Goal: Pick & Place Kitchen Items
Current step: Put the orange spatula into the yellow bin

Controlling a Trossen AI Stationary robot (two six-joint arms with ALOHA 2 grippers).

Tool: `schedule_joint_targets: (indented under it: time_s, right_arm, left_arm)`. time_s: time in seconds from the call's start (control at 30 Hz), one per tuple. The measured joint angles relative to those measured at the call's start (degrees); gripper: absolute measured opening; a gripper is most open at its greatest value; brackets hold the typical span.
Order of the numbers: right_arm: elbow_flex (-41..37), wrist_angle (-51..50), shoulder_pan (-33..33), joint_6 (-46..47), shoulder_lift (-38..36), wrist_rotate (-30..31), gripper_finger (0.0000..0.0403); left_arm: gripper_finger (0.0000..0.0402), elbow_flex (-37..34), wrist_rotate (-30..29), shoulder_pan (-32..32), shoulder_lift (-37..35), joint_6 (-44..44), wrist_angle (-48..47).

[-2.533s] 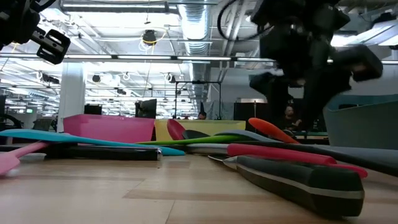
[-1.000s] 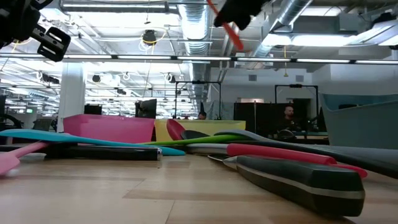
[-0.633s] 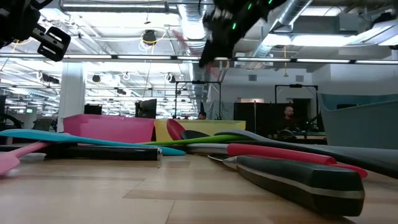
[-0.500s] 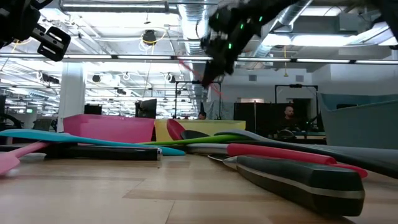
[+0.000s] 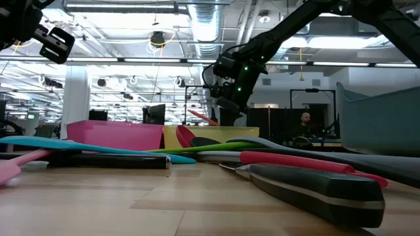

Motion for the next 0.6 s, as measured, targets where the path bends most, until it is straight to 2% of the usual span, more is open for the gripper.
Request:
schedule_joint_targets:
  time_s: [0.27, 0.6]
  right_arm:
    - [-0.07, -0.82, 0.09, 0.16, 0.09, 4.08, 0.004]
    - [-0.07, -2.82, 0.13, 0.17, 0.02, 6.29, 0.0117]
  left_arm:
    - [0.0008, 0.0, 0.01, 0.01, 0.0, 0.01, 0.07]
    - [0.0008, 0.0, 0.01, 0.01, 0.0, 0.0, 0.5]
